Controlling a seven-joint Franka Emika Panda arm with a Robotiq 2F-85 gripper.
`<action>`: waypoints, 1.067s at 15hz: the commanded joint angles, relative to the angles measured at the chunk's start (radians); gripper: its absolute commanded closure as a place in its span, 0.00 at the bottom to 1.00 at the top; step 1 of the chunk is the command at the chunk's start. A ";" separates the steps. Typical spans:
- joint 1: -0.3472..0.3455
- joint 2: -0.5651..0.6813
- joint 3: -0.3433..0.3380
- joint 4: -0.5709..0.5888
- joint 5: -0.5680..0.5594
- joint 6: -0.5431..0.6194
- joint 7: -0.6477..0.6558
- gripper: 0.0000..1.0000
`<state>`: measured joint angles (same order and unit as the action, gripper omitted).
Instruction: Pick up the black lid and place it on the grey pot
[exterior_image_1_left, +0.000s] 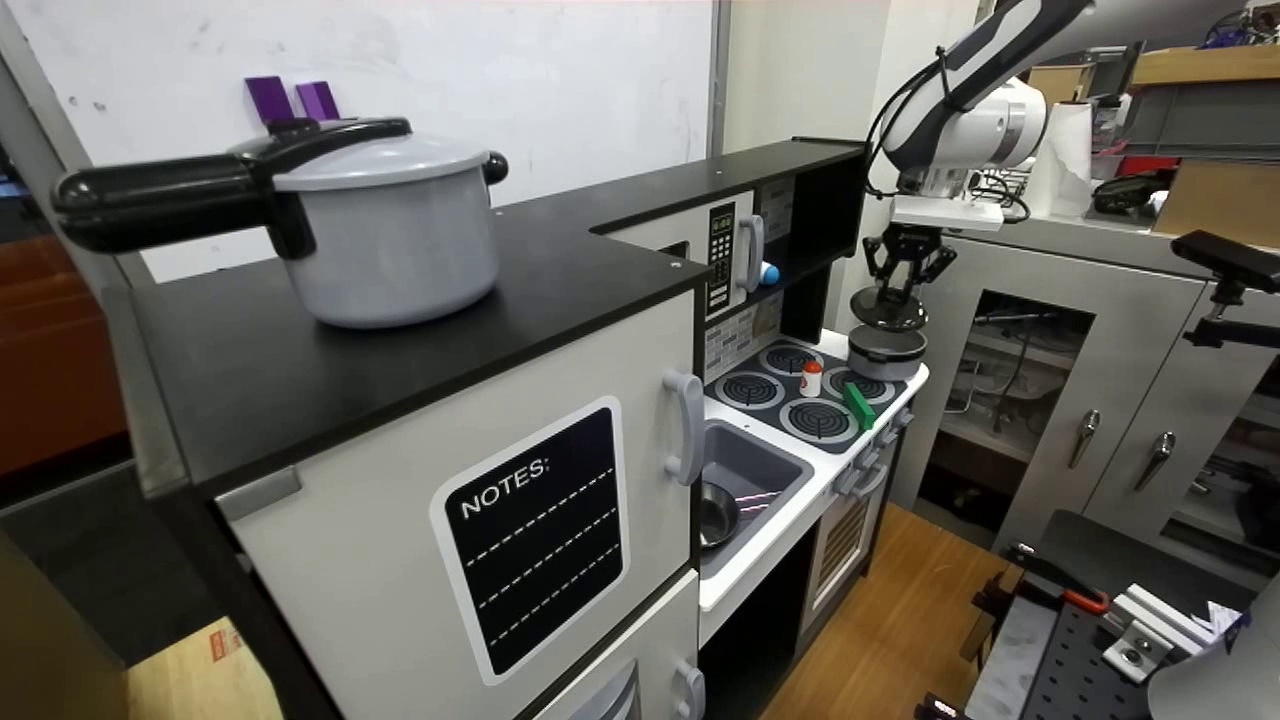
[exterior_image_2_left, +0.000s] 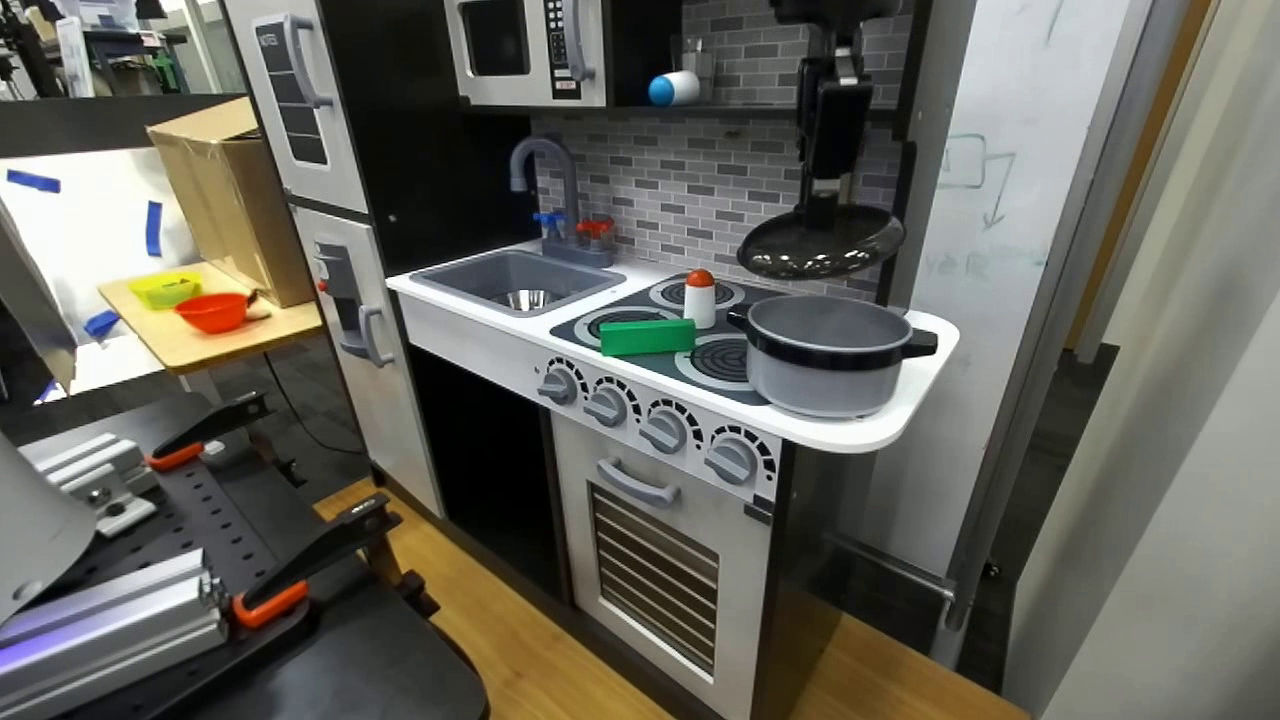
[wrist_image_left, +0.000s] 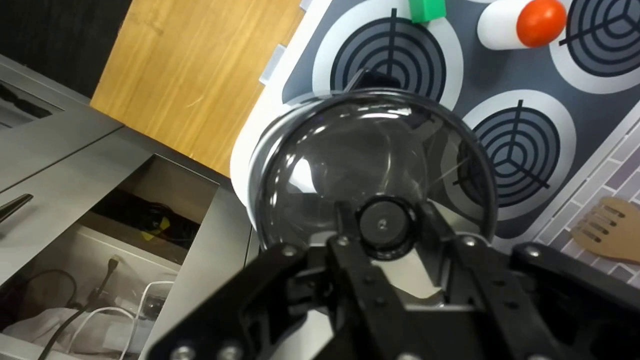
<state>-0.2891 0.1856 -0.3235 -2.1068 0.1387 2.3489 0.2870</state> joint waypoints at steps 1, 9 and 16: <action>-0.008 0.038 0.002 0.047 0.008 -0.034 0.019 0.91; -0.018 0.099 0.012 0.112 0.056 -0.105 0.002 0.91; -0.030 0.119 -0.001 0.149 0.048 -0.165 0.014 0.91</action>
<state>-0.3053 0.2891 -0.3308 -1.9869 0.1760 2.2334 0.2967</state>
